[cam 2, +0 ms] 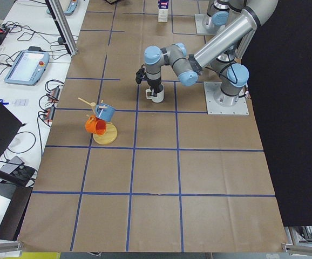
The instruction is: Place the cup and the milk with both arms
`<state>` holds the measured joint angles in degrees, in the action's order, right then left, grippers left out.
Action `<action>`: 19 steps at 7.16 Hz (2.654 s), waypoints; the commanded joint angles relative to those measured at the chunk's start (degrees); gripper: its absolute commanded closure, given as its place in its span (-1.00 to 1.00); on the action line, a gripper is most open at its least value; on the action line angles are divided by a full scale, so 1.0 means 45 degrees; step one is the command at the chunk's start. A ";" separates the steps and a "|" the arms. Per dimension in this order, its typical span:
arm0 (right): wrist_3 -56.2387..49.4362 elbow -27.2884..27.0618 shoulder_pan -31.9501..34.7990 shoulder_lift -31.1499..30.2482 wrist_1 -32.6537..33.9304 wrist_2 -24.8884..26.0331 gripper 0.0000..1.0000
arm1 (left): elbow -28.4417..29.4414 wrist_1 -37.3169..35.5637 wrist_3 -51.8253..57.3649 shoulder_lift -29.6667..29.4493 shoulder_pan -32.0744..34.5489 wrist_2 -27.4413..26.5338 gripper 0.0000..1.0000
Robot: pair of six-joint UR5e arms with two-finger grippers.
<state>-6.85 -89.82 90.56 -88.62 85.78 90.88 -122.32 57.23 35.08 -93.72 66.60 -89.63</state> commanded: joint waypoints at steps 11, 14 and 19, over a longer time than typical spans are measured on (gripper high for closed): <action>0.0000 0.0000 -0.0006 0.0006 0.0000 0.0000 -1.00 | 1.0889 0.0504 -0.3223 -0.7704 0.7328 0.0562 0.99; 0.0000 0.0000 -0.0006 0.0006 0.0000 0.0000 -1.00 | 1.0873 0.1265 -0.4817 -0.7747 0.7388 0.0640 1.00; -0.0214 -0.0039 -0.0045 0.0006 0.0000 0.0000 -1.00 | 1.0697 0.1325 -0.5334 -0.7883 0.7447 0.0562 0.99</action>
<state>-7.22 -89.91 90.44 -88.59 85.78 90.88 -74.06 63.11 11.13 -129.04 100.07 -87.08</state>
